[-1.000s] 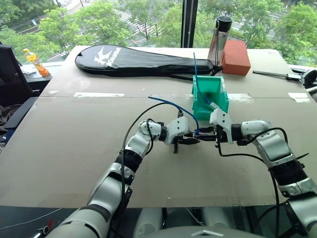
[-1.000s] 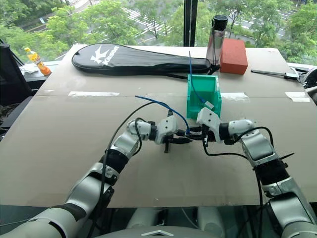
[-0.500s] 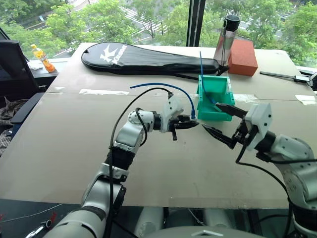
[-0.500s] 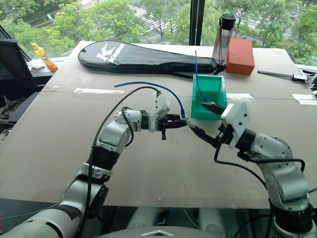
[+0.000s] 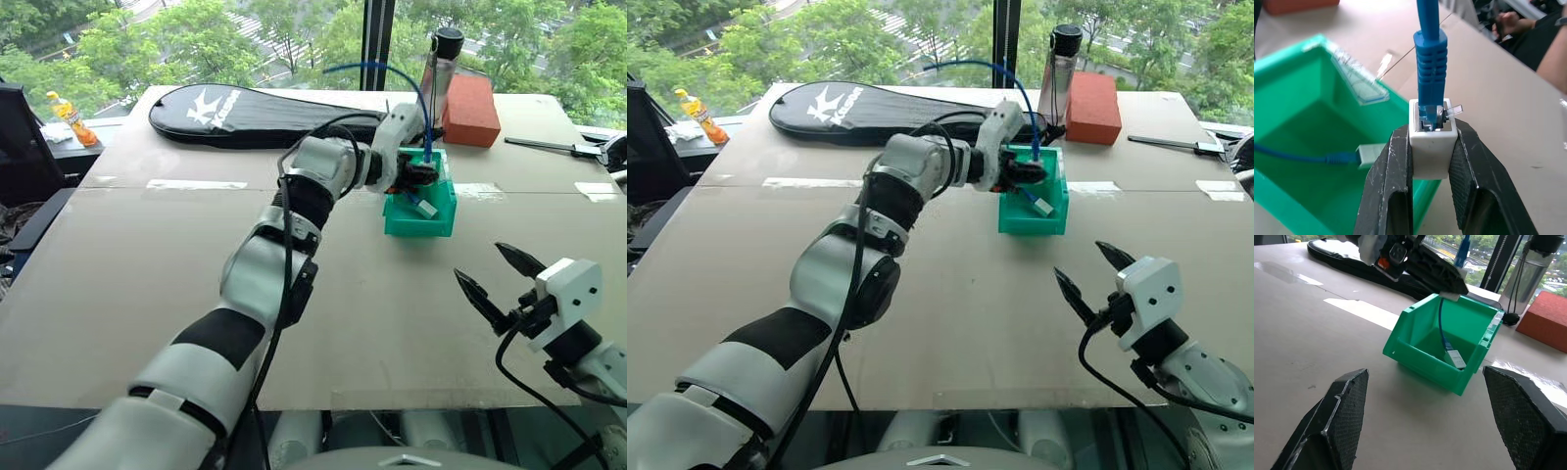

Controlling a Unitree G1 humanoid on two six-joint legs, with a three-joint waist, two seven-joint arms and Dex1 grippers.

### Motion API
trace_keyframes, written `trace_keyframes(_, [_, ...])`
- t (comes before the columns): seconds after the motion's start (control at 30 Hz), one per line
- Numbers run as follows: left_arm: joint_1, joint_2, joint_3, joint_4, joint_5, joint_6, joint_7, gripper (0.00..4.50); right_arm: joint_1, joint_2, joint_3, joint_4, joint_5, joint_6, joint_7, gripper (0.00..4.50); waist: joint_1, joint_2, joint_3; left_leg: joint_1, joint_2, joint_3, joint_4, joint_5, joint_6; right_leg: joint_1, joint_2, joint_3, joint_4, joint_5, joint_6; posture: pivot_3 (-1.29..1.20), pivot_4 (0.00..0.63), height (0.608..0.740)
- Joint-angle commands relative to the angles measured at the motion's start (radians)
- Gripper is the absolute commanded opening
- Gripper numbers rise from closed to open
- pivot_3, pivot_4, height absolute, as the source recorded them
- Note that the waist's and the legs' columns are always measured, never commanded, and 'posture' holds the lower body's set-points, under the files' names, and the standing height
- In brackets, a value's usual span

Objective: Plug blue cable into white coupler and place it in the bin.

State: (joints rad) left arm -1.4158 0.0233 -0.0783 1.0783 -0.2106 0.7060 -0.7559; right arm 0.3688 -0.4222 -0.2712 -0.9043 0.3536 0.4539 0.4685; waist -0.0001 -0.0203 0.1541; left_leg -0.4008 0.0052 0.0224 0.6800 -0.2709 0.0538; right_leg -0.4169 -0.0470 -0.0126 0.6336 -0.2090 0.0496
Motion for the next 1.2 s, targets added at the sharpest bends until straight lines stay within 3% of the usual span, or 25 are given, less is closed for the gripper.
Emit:
trace_keyframes(0.03, [-0.066, -0.024, 0.042, 0.103, 0.028, -0.085, 0.093, 1.46, 0.044, 0.007, -0.057, -0.045, -0.003, -0.039, -0.020, 3.71, 0.003, 0.000, 0.000, 0.000, 0.000, 0.000, 0.000, 0.000, 0.000, 0.000, 0.000, 0.000, 0.000, 0.000, 0.000, 0.00, 0.150, 0.740])
trace_keyframes(0.1, [-0.080, -0.030, 0.055, 0.134, 0.034, -0.101, 0.086, 2.21, 0.066, 0.014, -0.070, -0.040, 0.005, -0.054, -0.021, 3.71, 0.004, 0.000, 0.000, -0.001, 0.001, 0.001, 0.000, 0.000, 0.000, 0.000, 0.000, 0.000, -0.001, 0.000, 0.000, 0.00, 0.150, 0.740])
trace_keyframes(0.23, [-0.111, -0.017, 0.094, 0.143, 0.021, -0.065, 0.057, 4.21, 0.071, 0.008, -0.087, -0.026, 0.024, -0.066, -0.015, 3.71, 0.009, -0.001, 0.001, -0.001, 0.000, 0.001, 0.000, 0.000, 0.000, 0.000, -0.002, 0.001, -0.002, 0.000, 0.000, 0.00, 0.150, 0.740])
trace_keyframes(0.27, [-0.114, -0.005, 0.101, 0.138, 0.019, -0.050, 0.040, 4.46, 0.063, 0.005, -0.091, -0.018, 0.036, -0.062, -0.013, 3.71, 0.010, -0.001, 0.001, -0.001, 0.000, 0.002, 0.000, 0.000, 0.000, 0.000, -0.002, 0.001, -0.002, 0.000, 0.000, 0.00, 0.150, 0.740])
trace_keyframes(0.43, [-0.114, 0.061, 0.126, 0.037, -0.022, 0.094, -0.086, 4.46, 0.000, -0.024, -0.136, 0.038, 0.096, -0.034, -0.012, 3.71, 0.011, -0.001, 0.002, -0.001, 0.000, 0.001, 0.000, 0.000, 0.000, 0.000, -0.002, 0.001, -0.002, 0.000, 0.000, 0.00, 0.150, 0.740])
trace_keyframes(0.47, [-0.089, 0.082, 0.114, -0.027, -0.023, 0.119, -0.109, 4.50, -0.018, -0.044, -0.146, 0.051, 0.117, -0.023, 0.002, 4.24, 0.011, 0.000, 0.002, -0.001, 0.001, 0.001, 0.000, 0.000, 0.000, 0.000, -0.002, 0.000, -0.002, 0.000, 0.000, 0.00, 0.150, 0.740])
trace_keyframes(0.53, [-0.043, 0.111, 0.102, -0.140, -0.033, 0.175, -0.130, 4.50, -0.040, -0.076, -0.164, 0.071, 0.150, -0.006, 0.027, 4.48, 0.011, 0.000, 0.002, -0.001, 0.001, 0.002, 0.000, 0.000, 0.000, 0.000, -0.002, 0.001, -0.001, 0.001, -0.002, 0.00, 0.150, 0.740])
trace_keyframes(0.77, [0.307, 0.276, 0.091, -0.720, -0.122, 0.314, -0.173, 4.50, -0.175, -0.239, -0.205, 0.241, 0.211, 0.018, 0.139, 4.48, -0.003, 0.002, 0.003, 0.002, 0.001, 0.004, -0.001, 0.000, 0.000, 0.000, -0.002, 0.005, 0.000, 0.002, -0.004, 0.00, 0.150, 0.740])
trace_keyframes(0.87, [0.496, 0.335, 0.110, -0.954, -0.159, 0.243, -0.179, 4.50, -0.217, -0.297, -0.210, 0.286, 0.243, 0.039, 0.181, 4.48, -0.001, 0.002, 0.003, 0.001, 0.002, 0.002, -0.002, 0.000, -0.001, 0.000, -0.003, 0.004, 0.000, 0.002, -0.004, 0.00, 0.150, 0.740])
trace_keyframes(0.93, [0.642, 0.324, 0.155, -1.068, -0.156, 0.014, -0.174, 4.50, -0.234, -0.323, -0.210, 0.296, 0.262, 0.049, 0.206, 4.48, 0.006, 0.002, 0.003, 0.002, 0.002, 0.002, -0.002, 0.000, -0.001, 0.000, -0.004, 0.006, 0.000, 0.002, -0.004, 0.00, 0.150, 0.740])
trace_keyframes(1.2, [0.994, 0.480, 0.228, -1.160, -0.222, -0.192, -0.296, 4.50, -0.217, -0.407, -0.284, 0.328, 0.293, 0.082, 0.280, 4.48, 0.019, 0.003, 0.003, 0.001, 0.001, 0.002, -0.002, 0.000, -0.001, 0.001, -0.008, 0.005, -0.001, 0.000, -0.009, 0.00, 0.150, 0.740])
